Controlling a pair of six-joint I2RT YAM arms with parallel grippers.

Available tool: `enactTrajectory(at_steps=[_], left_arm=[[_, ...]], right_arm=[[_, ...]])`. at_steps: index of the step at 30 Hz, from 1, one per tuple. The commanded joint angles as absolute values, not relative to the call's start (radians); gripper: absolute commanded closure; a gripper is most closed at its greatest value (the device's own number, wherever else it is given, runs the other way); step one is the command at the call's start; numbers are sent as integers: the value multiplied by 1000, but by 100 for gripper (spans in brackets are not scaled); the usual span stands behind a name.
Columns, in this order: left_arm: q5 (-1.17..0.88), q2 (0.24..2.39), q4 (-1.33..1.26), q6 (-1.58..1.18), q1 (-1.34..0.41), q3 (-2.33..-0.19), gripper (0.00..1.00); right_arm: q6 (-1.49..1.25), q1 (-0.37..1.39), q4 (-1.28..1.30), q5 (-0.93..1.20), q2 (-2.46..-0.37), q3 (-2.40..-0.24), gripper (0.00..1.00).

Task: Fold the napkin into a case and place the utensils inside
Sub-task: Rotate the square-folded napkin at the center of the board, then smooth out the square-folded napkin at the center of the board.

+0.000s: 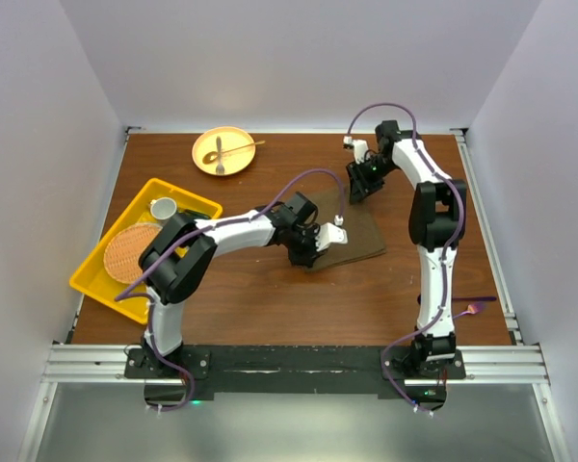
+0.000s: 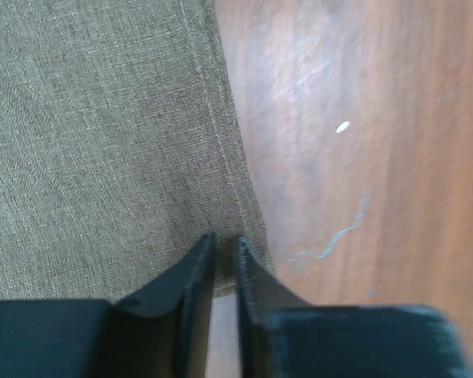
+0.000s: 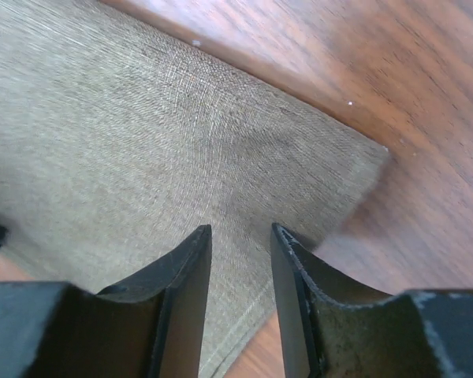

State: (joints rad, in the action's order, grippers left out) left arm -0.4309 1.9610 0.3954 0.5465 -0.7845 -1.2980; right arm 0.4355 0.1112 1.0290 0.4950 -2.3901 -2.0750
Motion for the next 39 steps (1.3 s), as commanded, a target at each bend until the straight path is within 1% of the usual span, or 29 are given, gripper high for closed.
enactTrajectory(at_steps=[1, 2, 5, 10, 11, 17, 19, 24, 28, 35, 39], left_arm=[[-480, 1884, 373, 425, -733, -1312, 72], [-491, 1867, 355, 426, -720, -1301, 68], [-526, 1822, 341, 487, -722, -1289, 65], [-555, 1848, 385, 564, -750, -1321, 60], [-551, 1856, 388, 587, -762, -1325, 58], [-506, 1901, 380, 662, -805, -1333, 49], [-477, 1911, 376, 684, -816, -1322, 48], [-445, 1917, 368, 730, -831, -1299, 48], [-423, 1919, 359, 756, -847, -1287, 50], [-417, 1925, 359, 788, -865, -1273, 56], [-402, 1919, 380, 798, -865, -1276, 57]], right_arm=[[444, 101, 1092, 590, -2258, -2079, 58], [433, 91, 1094, 616, -2193, -2022, 57], [374, 43, 1091, 643, -2097, -1903, 55], [338, -66, 1164, 701, -2059, -1781, 55], [334, -93, 1164, 706, -2053, -1732, 55], [279, -130, 1066, 686, -1985, -1521, 55], [256, -130, 1029, 684, -1983, -1485, 56], [210, -130, 971, 673, -1988, -1408, 60], [177, -130, 948, 677, -1983, -1368, 60], [184, -130, 951, 666, -1971, -1359, 60], [196, -132, 959, 655, -1967, -1358, 60]])
